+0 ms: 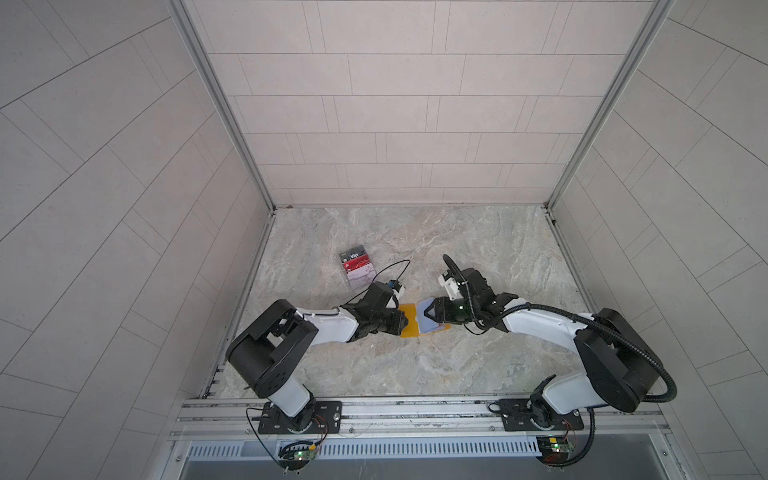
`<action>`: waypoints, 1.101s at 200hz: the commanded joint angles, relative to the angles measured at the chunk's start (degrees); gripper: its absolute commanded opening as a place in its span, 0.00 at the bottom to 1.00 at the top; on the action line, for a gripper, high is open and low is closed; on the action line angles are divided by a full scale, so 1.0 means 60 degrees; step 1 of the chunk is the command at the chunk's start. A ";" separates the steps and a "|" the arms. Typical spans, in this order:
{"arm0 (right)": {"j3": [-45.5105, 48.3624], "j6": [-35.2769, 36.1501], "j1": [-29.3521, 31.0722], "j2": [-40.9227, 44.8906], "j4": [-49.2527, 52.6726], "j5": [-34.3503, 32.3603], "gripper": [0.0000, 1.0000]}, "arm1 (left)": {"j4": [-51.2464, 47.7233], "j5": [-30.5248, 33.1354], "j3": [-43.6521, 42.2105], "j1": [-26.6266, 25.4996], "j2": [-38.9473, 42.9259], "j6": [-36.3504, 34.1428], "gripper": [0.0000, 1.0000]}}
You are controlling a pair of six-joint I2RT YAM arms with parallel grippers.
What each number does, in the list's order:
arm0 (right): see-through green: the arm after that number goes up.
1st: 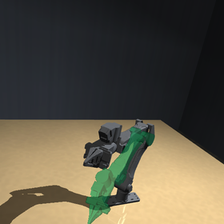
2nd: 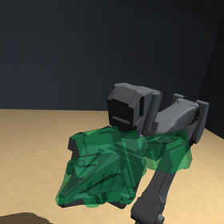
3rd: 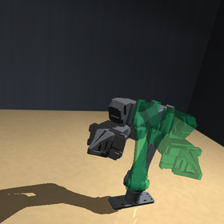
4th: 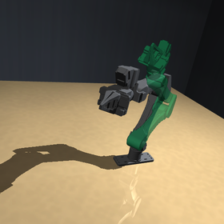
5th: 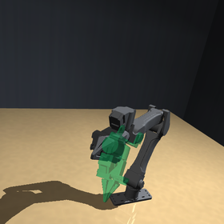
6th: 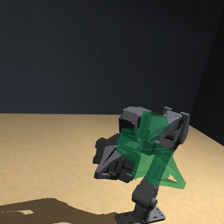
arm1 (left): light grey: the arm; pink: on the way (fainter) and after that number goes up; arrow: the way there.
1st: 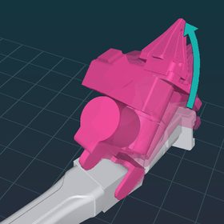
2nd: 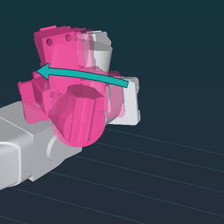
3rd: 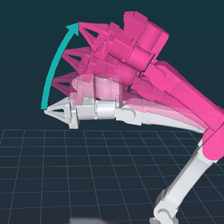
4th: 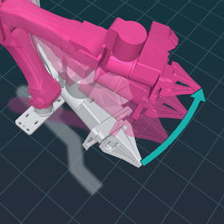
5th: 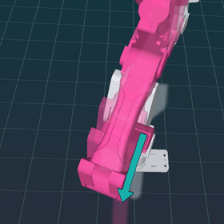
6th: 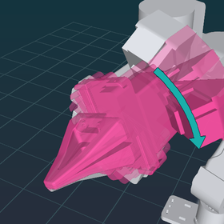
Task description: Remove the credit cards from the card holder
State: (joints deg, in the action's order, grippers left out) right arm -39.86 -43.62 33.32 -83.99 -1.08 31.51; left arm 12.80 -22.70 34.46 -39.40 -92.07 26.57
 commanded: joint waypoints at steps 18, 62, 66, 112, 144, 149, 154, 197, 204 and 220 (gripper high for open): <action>0.0038 -0.0377 0.0151 0.0110 -0.0706 0.0711 0.51 | -0.0304 0.0119 -0.0192 -0.0026 -0.0232 0.0098 0.16; -0.0008 -0.0377 0.0224 0.0068 -0.0831 0.0924 0.51 | -0.0277 0.0151 -0.0138 -0.0026 -0.0142 0.0183 0.16; -0.0008 -0.0377 0.0233 0.0033 -0.0874 0.0996 0.51 | -0.0275 0.0149 -0.0133 -0.0026 -0.0130 0.0175 0.16; 0.0163 -0.0839 0.0306 -0.0633 -0.1989 0.1736 0.50 | -0.0272 0.0418 -0.0181 -0.0025 0.0103 0.0194 0.15; 0.0172 -0.0566 0.0306 -0.0377 -0.1423 0.0844 0.47 | -0.0365 0.0563 -0.0206 -0.0026 0.0365 0.0166 0.15; 0.0101 -0.0360 0.0318 -0.0232 -0.1039 0.0530 0.46 | -0.0388 0.0585 -0.0206 -0.0026 0.0416 0.0144 0.16; -0.0010 -0.0089 0.0320 -0.0090 -0.0539 0.0181 0.46 | -0.0415 0.0601 -0.0212 -0.0026 0.0460 0.0134 0.16; -0.0946 0.1468 0.0280 0.0543 0.3092 -0.2584 0.48 | -0.0498 0.0567 -0.0097 -0.0022 0.0428 0.0040 0.16; -0.0988 0.1511 0.0243 0.0473 0.3234 -0.2624 0.49 | -0.0479 0.0553 -0.0089 -0.0022 0.0395 0.0063 0.16; -0.0971 0.1487 0.0211 0.0229 0.3289 -0.2502 0.51 | -0.0452 0.0539 -0.0074 -0.0022 0.0346 0.0084 0.15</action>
State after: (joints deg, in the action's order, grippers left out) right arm -45.32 -37.71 34.83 -81.84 10.85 21.61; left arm 10.85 -19.88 33.98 -39.40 -90.19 27.46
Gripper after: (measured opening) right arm 0.499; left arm 0.155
